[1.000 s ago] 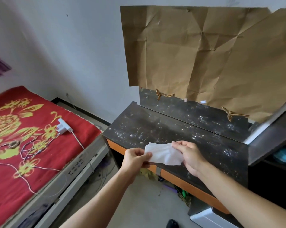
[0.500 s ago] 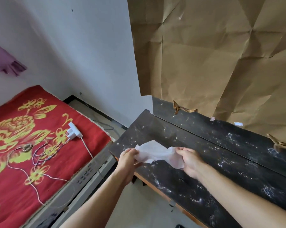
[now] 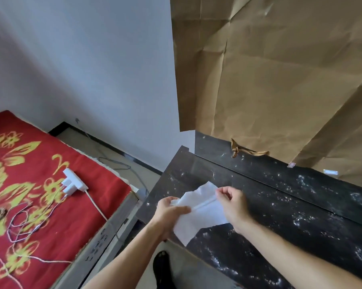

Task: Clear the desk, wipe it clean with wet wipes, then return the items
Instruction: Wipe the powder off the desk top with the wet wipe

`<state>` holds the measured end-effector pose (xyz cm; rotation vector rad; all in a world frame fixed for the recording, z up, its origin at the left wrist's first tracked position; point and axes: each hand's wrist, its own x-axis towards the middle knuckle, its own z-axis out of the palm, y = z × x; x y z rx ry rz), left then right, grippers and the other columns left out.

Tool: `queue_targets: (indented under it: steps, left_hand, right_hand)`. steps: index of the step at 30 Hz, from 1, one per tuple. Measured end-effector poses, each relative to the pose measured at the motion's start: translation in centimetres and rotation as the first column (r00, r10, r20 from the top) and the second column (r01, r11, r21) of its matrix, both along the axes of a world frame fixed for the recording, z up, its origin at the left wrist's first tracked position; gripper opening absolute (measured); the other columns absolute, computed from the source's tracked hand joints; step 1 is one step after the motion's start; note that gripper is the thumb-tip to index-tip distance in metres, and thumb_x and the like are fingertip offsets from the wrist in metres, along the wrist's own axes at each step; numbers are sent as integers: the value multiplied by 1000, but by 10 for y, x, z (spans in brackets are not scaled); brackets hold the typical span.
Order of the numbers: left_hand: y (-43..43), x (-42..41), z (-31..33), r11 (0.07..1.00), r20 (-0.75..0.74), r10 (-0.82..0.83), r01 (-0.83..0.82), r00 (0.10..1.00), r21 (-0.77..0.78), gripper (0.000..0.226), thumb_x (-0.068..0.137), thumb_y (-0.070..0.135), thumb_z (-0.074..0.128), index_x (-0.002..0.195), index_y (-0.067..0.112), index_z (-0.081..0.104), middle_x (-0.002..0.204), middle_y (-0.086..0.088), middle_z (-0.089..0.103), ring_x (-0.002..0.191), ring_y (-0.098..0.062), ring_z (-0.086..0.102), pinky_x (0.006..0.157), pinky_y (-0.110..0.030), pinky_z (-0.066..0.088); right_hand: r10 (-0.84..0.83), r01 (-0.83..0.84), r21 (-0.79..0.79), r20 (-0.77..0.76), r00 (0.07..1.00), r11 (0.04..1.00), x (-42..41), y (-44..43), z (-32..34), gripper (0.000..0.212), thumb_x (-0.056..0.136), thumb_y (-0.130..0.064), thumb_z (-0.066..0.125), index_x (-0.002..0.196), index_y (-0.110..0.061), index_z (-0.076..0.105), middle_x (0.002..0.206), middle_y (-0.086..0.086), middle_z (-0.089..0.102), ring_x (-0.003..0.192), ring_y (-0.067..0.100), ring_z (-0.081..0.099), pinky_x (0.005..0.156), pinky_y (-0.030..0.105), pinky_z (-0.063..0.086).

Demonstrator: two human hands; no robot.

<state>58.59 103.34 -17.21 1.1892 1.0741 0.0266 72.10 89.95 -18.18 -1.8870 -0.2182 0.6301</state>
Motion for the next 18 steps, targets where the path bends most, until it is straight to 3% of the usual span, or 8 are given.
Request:
queue_targets:
  steps: [2, 4, 5, 7, 10, 11, 15, 18]
  left_hand:
    - [31, -1, -6, 994, -33, -92, 90, 995, -61, 31, 59, 3, 71, 88, -5, 63, 74, -18, 64, 57, -26, 59, 48, -28, 47]
    - [66, -5, -14, 982, -44, -131, 123, 990, -144, 4, 68, -8, 62, 71, -5, 62, 56, -11, 49, 45, -20, 42, 44, -23, 38]
    - [85, -8, -19, 974, -39, -138, 129, 990, -185, 10, 73, -13, 58, 70, -4, 63, 55, -8, 45, 44, -18, 39, 44, -23, 37]
    - [118, -10, -26, 945, 44, -158, 164, 986, -283, 17, 78, -16, 56, 74, -3, 66, 60, -11, 50, 49, -17, 48, 54, -32, 48]
    - [145, 1, -30, 901, 140, -264, 296, 954, -317, 10, 84, -6, 61, 91, 1, 65, 84, -14, 64, 75, -23, 63, 76, -39, 54]
    - [149, 9, -33, 900, 134, -310, 336, 941, -277, 16, 85, -2, 61, 100, 2, 64, 95, -13, 66, 84, -24, 63, 80, -39, 54]
    - [148, 45, -39, 872, 125, -458, 472, 880, -131, 50, 75, 8, 67, 123, 18, 56, 131, -6, 55, 103, -17, 61, 81, -31, 52]
    - [148, 63, -38, 758, 234, -556, 602, 797, -250, 83, 64, 19, 76, 139, 25, 42, 137, -4, 48, 115, -20, 56, 97, -38, 47]
  right_hand:
    - [-53, 56, -26, 88, 995, 998, 3, 15, 0, 12, 89, -11, 60, 82, -20, 65, 80, -5, 67, 76, 11, 60, 66, 21, 45]
    - [-139, 142, -27, 107, 985, 989, 9, 29, 0, 12, 90, -11, 60, 85, -20, 66, 85, -5, 68, 82, 12, 62, 70, 23, 46]
    - [-179, 182, -28, 96, 979, 983, 13, 37, 2, 12, 90, -11, 60, 87, -21, 66, 88, -5, 69, 85, 11, 62, 71, 23, 45]
    - [-226, 227, -37, 41, 973, 973, 18, 52, 8, 9, 89, -14, 62, 88, -19, 68, 92, -3, 69, 85, 8, 60, 70, 23, 45]
    - [-191, 193, 1, -114, 975, 981, 14, 73, 21, 8, 88, -12, 64, 92, -8, 70, 84, -2, 69, 68, 0, 60, 57, 13, 45]
    - [-163, 171, 37, -159, 974, 985, 11, 78, 25, 10, 88, -10, 64, 95, -5, 70, 81, 0, 69, 66, 1, 61, 56, 11, 44]
    - [-102, 129, 102, -236, 966, 986, 8, 90, 57, 14, 86, -6, 64, 98, -9, 70, 96, -1, 71, 91, 7, 63, 70, 9, 46]
    - [-109, 172, 162, -336, 935, 972, 15, 88, 81, 20, 83, -8, 67, 102, -13, 72, 98, 2, 73, 91, 13, 67, 72, 19, 51]
